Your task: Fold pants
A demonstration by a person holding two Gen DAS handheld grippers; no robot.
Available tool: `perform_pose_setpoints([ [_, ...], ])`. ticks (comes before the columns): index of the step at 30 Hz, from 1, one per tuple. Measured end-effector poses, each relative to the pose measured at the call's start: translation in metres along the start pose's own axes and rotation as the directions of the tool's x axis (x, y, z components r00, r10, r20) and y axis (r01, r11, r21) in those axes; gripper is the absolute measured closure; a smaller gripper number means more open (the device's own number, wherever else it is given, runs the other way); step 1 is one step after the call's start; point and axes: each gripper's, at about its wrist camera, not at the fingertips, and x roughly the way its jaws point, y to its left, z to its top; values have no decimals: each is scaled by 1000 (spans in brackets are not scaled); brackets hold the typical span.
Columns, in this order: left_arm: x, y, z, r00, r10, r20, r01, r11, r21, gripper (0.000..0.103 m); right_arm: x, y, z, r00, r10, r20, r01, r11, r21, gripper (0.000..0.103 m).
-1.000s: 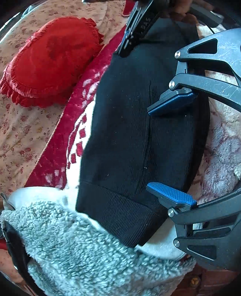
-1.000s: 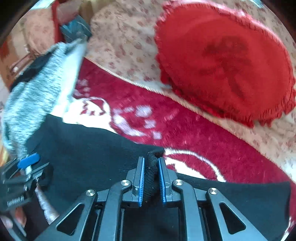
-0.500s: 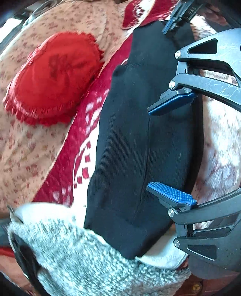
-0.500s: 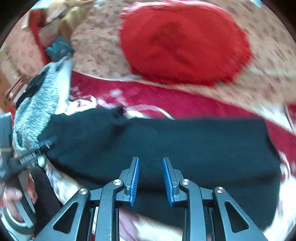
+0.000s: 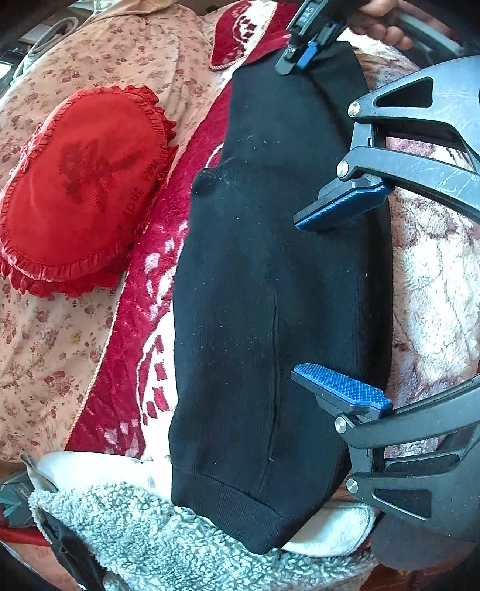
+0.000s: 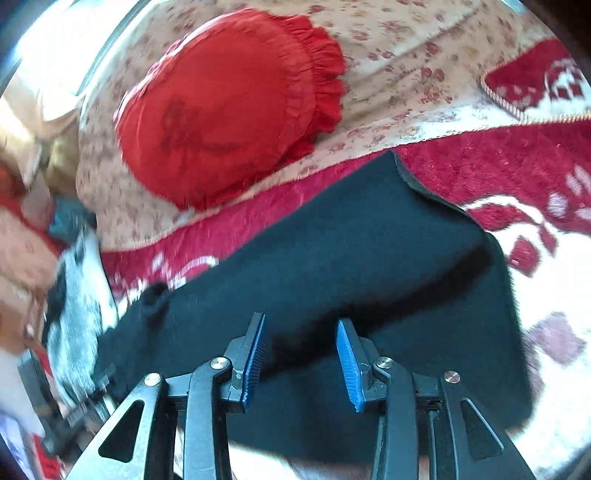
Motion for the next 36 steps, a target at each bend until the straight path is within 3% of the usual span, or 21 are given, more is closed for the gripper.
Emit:
perform_pose_setpoints([
  [1, 0, 1, 0, 1000, -3, -3, 3, 1000, -3, 28, 4, 1, 3, 1000, 2, 3, -2, 1000, -4, 72],
  [2, 0, 2, -1, 1000, -6, -5, 6, 1000, -7, 28, 3, 3, 5, 1000, -15, 15, 16, 1000, -16, 86],
  [4, -2, 3, -1, 1000, -5, 0, 5, 1000, -8, 28, -5, 8, 7, 998, -46, 36, 48, 997, -59, 97],
  [8, -8, 8, 0, 1000, -14, 14, 14, 1000, -25, 28, -42, 9, -2, 996, -57, 72, 66, 989, -135, 99],
  [13, -11, 11, -2, 1000, -15, 17, 16, 999, -32, 28, -67, 7, -25, 997, -70, 23, 73, 980, -186, 99],
  [17, -12, 11, -6, 1000, -15, 6, 16, 1000, -26, 28, -40, -19, -30, 975, -217, -48, 209, 970, -128, 98],
  [19, -16, 13, -7, 1000, -1, 18, 2, 1000, -22, 28, -42, -30, -30, 981, -179, -71, 174, 982, -69, 97],
  [22, -14, 20, -7, 1000, 5, 12, -4, 999, -42, 28, -54, -29, -27, 986, -156, -67, 150, 985, -84, 96],
  [26, -14, 25, -8, 1000, -3, 4, 3, 998, -69, 28, -57, -16, -28, 996, -44, -80, 37, 996, -81, 91],
  [30, -15, 25, -9, 1000, 11, 6, -10, 998, -58, 28, -35, 5, -36, 987, 69, -147, -80, 994, -72, 90],
  [33, -13, 28, -9, 1000, 10, -2, -10, 997, -70, 28, -20, 11, -39, 984, 72, -161, -83, 994, -66, 86],
  [36, -13, 28, -9, 1000, 14, -2, -14, 998, -68, 28, -5, 5, -38, 979, 93, -183, -93, 996, 12, 85],
])
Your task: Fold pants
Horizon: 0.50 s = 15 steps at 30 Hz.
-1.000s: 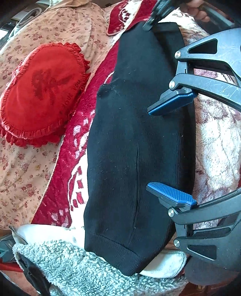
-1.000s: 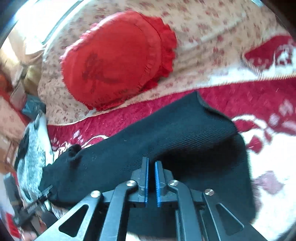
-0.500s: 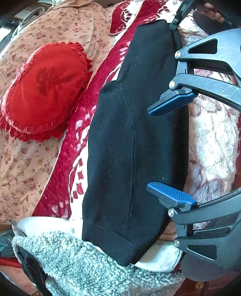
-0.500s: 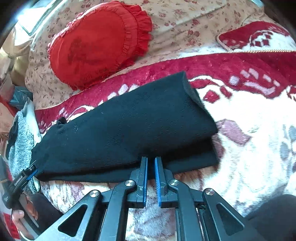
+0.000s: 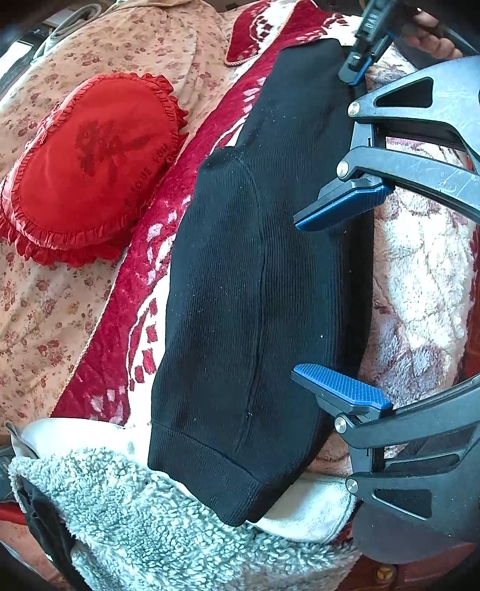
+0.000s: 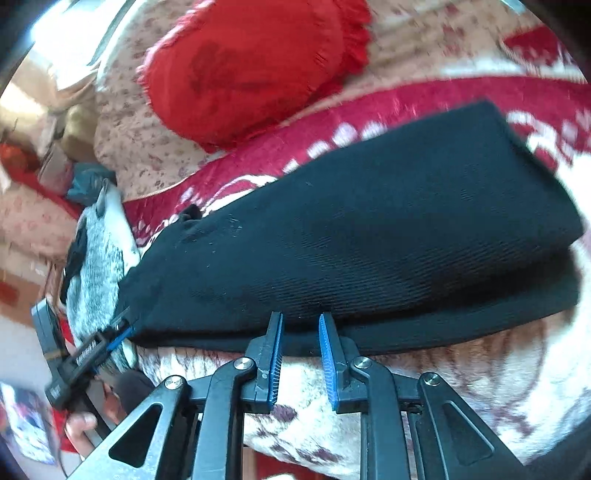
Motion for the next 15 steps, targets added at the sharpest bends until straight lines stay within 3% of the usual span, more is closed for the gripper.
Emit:
perform_pose_setpoints([
  [8, 0, -6, -2, 1000, -4, -5, 4, 1000, 17, 28, 0, -21, 6, 987, 127, 96, -142, 975, 172, 85],
  [10, -2, -6, -3, 1000, -4, -2, 4, 1000, 23, 28, -2, -20, 4, 987, 127, 100, -144, 972, 188, 84],
  [13, -3, -2, -1, 1000, 1, 4, -2, 1000, 10, 28, -10, -18, -1, 989, 125, 81, -136, 979, 149, 71],
  [15, -2, 0, 0, 1000, -7, 0, 7, 1000, -8, 28, -13, -16, -6, 993, 98, 70, -107, 984, 140, 69],
])
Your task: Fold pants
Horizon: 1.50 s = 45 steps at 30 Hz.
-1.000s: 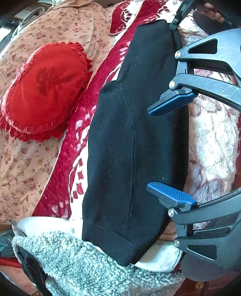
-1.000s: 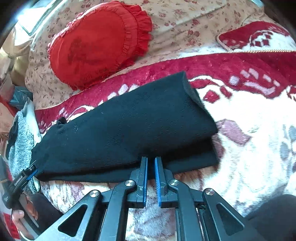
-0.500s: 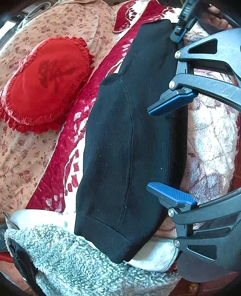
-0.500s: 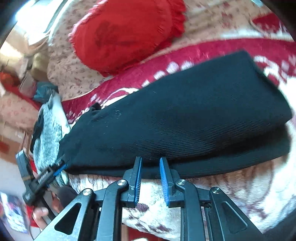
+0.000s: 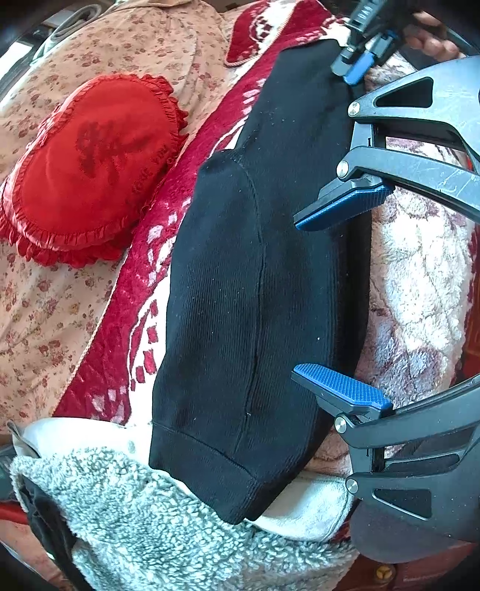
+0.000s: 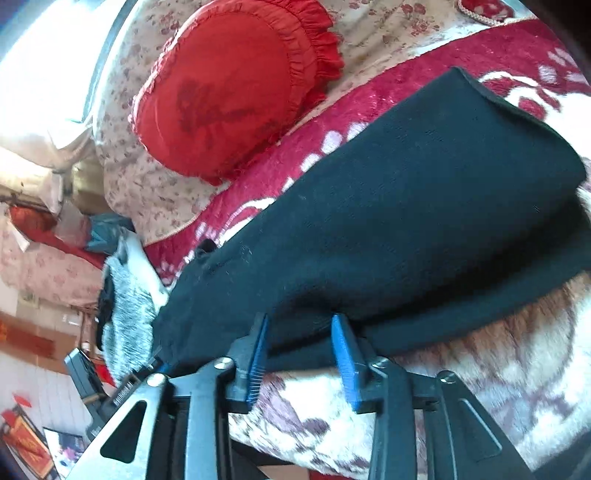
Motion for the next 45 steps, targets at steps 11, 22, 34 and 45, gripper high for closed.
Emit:
perform_pose_setpoints([
  [11, -2, -7, -4, 1000, 0, -1, 0, 1000, 21, 28, 14, 12, 8, 997, -53, 57, 55, 998, -37, 94],
  [22, 1, -3, -6, 1000, 2, -15, -1, 1000, 8, 28, -11, 14, -10, 987, -146, 61, 155, 971, -183, 103],
  [34, -2, 0, -7, 1000, -7, -5, 7, 1000, -1, 28, 14, 15, -10, 999, -51, -10, 50, 995, -89, 62],
  [45, -8, 0, -6, 1000, -19, 2, 19, 1000, -2, 28, 2, 30, -10, 999, -34, 34, 40, 983, -178, 99],
])
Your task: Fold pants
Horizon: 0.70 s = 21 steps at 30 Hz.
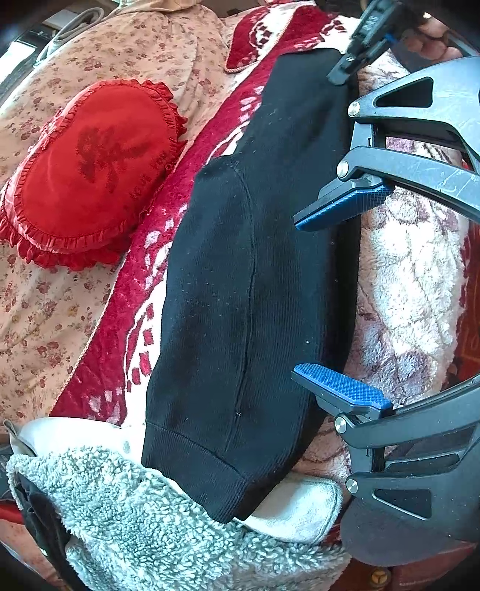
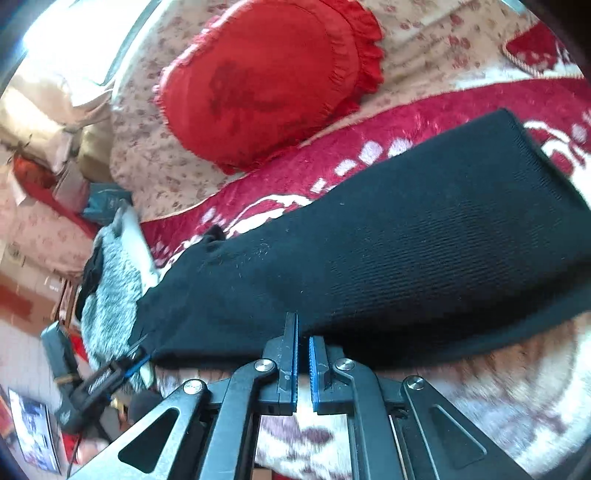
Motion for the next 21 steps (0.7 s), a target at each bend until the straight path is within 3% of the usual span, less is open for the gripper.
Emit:
perform_pose_setpoints([
  [7, 5, -3, -4, 1000, 16, -12, -15, 1000, 16, 28, 18, -3, -15, 996, -75, -55, 72, 996, -45, 99],
  [10, 5, 0, -2, 1000, 18, -5, -18, 1000, 6, 28, 12, 0, -12, 994, -86, -69, 83, 995, -56, 89],
  [11, 5, 1, -1, 1000, 19, -2, -19, 1000, 2, 28, 7, 3, -12, 992, -100, -76, 94, 993, -75, 84],
  [16, 4, 6, 3, 999, 44, 19, -44, 999, 7, 28, -14, 30, -20, 991, -99, -92, 76, 972, -224, 83],
  [21, 1, 23, 11, 995, 91, 42, -91, 996, -1, 28, 11, 77, -20, 992, -100, -77, 63, 923, -378, 83],
])
